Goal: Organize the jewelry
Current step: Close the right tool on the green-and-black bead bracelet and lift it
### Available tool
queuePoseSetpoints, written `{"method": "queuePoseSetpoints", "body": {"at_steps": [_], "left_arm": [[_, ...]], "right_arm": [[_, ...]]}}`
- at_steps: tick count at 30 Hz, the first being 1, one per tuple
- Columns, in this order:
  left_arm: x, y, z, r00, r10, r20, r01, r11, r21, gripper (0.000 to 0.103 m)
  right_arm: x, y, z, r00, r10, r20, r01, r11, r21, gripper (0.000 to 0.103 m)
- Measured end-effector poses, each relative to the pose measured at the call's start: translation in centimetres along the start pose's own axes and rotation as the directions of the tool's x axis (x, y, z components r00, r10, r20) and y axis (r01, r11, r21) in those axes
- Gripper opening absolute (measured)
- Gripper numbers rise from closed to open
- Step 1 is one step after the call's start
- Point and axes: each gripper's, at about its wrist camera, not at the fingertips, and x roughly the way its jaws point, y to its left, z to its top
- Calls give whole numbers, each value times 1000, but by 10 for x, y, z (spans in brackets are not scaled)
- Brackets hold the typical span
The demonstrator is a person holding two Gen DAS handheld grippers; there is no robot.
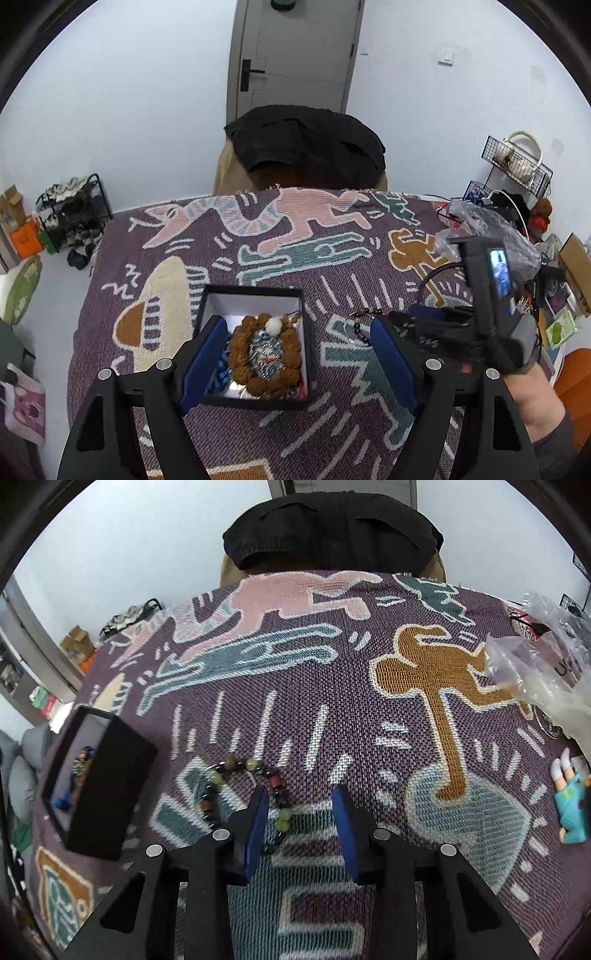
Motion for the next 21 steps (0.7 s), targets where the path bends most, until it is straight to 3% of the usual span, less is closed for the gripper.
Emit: {"method": "queuePoseSetpoints", "body": {"at_steps": [3, 4, 5, 8, 12, 18, 21], "left_arm": [[8, -9, 2, 1000, 7, -3, -7, 1000, 13, 80], [11, -11, 2, 1000, 17, -10, -17, 1000, 13, 80], [16, -15, 2, 999, 30, -22, -30, 1000, 9, 80], [27, -27, 2, 998, 36, -46, -35, 999, 8, 80], [35, -45, 2, 999, 29, -45, -28, 999, 30, 80], [61, -72, 2, 994, 24, -102, -17, 998, 62, 62], [69, -82, 0, 992, 28, -120, -17, 996, 88, 62]], "right_arm": [[8, 7, -1, 1000, -19, 8, 19, 999, -42, 32], [10, 10, -2, 999, -47, 3, 47, 997, -69, 25], [9, 12, -3, 998, -62, 4, 62, 994, -91, 10], [3, 1, -6, 1000, -24, -12, 23, 997, -79, 9], [-17, -33, -15, 999, -23, 45, 23, 1000, 0, 9], [-54, -62, -33, 989, -7, 150, -4, 997, 76, 9], [-68, -69, -37, 982, 4, 191, -24, 994, 105, 9]]}}
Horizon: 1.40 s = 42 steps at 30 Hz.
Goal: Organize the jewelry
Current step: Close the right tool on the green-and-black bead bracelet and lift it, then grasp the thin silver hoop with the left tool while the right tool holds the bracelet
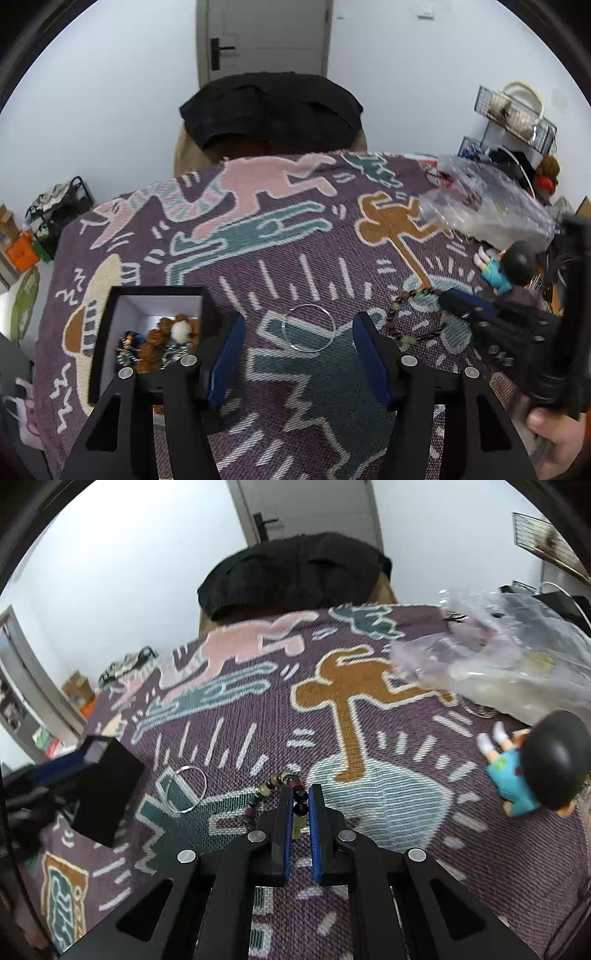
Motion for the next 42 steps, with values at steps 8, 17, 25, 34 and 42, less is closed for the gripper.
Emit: {"method": "queuePoseSetpoints", "body": {"at_steps": [8, 17, 25, 34, 42], "left_arm": [[36, -10, 1, 996, 16, -84, -17, 1000, -12, 62], [77, -13, -9, 981, 67, -182, -72, 997, -19, 63], [87, -15, -13, 980, 38, -194, -46, 998, -38, 66], [89, -17, -10, 978, 59, -198, -63, 998, -16, 50], [65, -10, -8, 987, 39, -154, -42, 999, -20, 50]], "right_arm": [[-30, -19, -3, 996, 42, 77, -46, 997, 61, 9], [-42, -31, -6, 991, 76, 109, -86, 992, 89, 9], [-40, -22, -6, 990, 90, 111, -99, 992, 80, 9], [-62, -6, 2, 981, 110, 157, -120, 991, 51, 9], [-73, 12, 12, 976, 127, 178, -132, 991, 18, 9]]}}
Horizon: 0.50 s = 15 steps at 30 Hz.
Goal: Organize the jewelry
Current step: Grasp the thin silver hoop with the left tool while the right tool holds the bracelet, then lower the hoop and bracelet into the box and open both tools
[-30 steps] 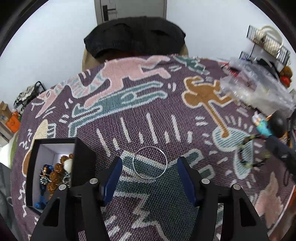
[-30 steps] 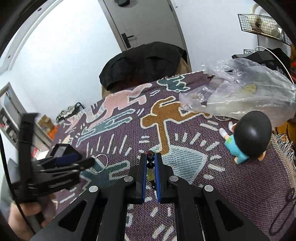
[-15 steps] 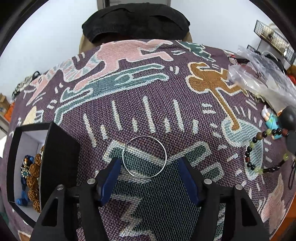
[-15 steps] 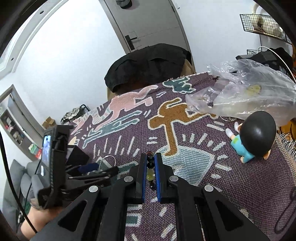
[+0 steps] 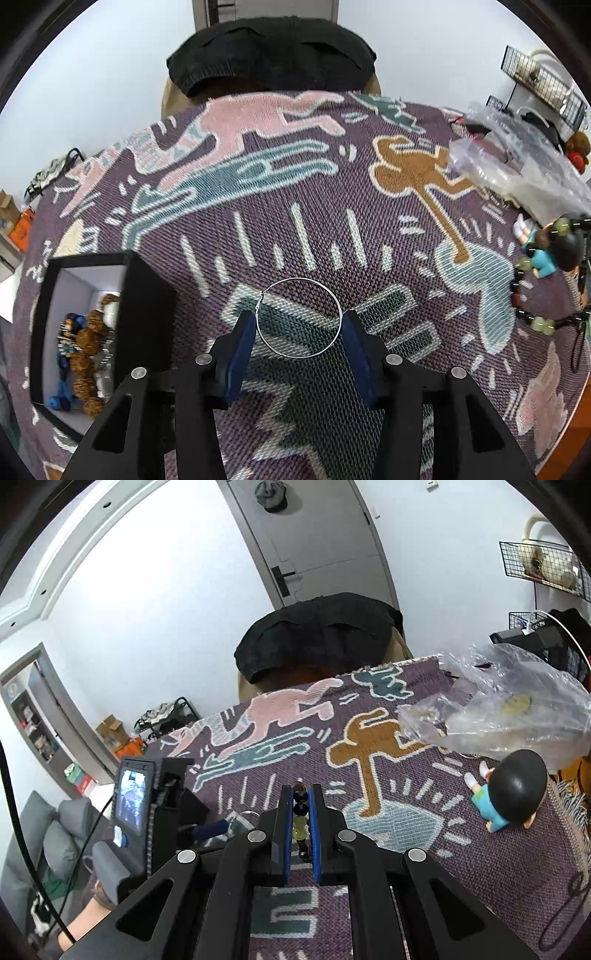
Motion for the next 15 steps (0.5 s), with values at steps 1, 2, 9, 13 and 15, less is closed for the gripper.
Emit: {"method": "queuePoseSetpoints", "body": {"at_steps": [1, 2, 9, 13, 15], "left_arm": [[-5, 2, 0, 1000, -2, 9, 2, 1000, 0, 50], [-13, 4, 1, 1000, -4, 22, 4, 1000, -2, 50], [-52, 28, 3, 997, -11, 80, 12, 1000, -20, 50], [-72, 53, 3, 994, -1, 110, 7, 999, -50, 50], [-79, 66, 1, 993, 4, 121, 4, 998, -68, 50]], "right_arm": [[1, 2, 0, 1000, 2, 0, -2, 1000, -1, 9], [2, 5, 1, 1000, 3, 0, -3, 1000, -2, 9], [8, 30, 3, 999, 33, -7, -34, 999, -16, 9], [12, 49, 5, 999, 50, -14, -50, 998, -35, 9], [14, 59, 6, 998, 57, -19, -58, 997, -50, 9]]}}
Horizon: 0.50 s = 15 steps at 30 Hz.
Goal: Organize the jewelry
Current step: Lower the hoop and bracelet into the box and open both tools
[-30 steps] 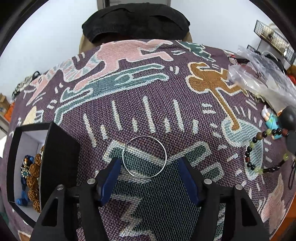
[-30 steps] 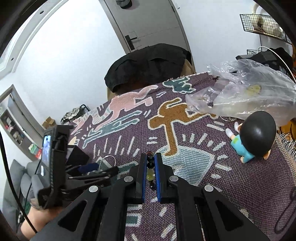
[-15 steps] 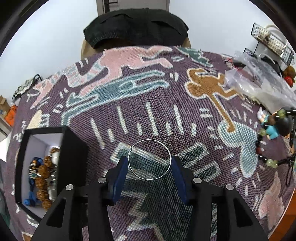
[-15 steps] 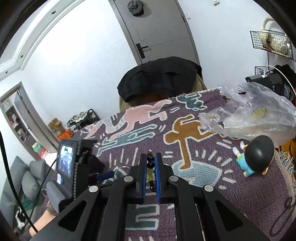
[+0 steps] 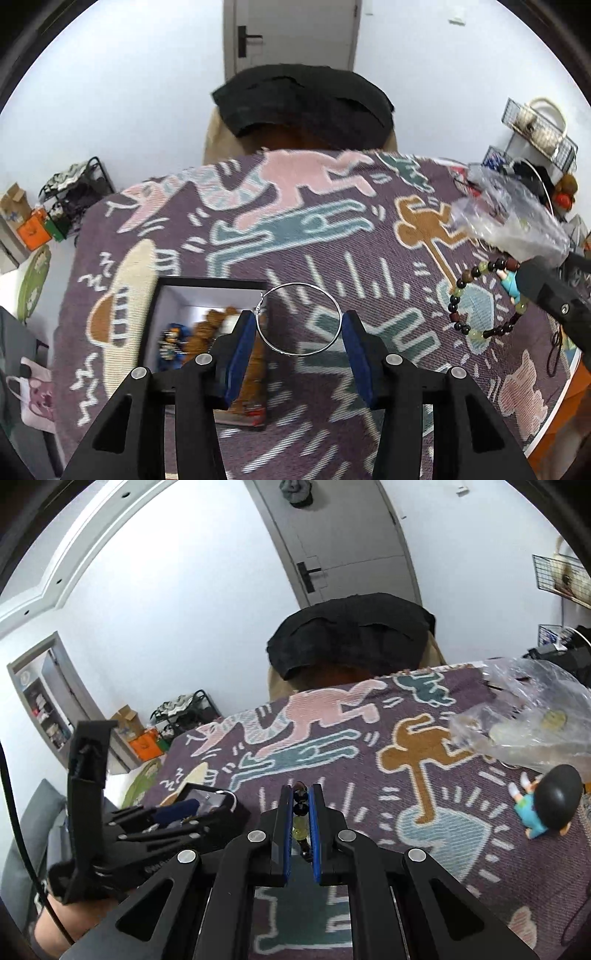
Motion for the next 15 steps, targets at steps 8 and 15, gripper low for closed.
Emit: {"method": "queuePoseSetpoints", "body": {"at_steps": [8, 15], "left_arm": [[-13, 44, -7, 1000, -1, 7, 1, 998, -58, 50], [-21, 72, -9, 998, -60, 32, 64, 991, -120, 56]], "right_arm": [[8, 40, 2, 999, 29, -17, -30, 998, -59, 9], [20, 69, 2, 998, 51, -42, -55, 993, -105, 9]]}}
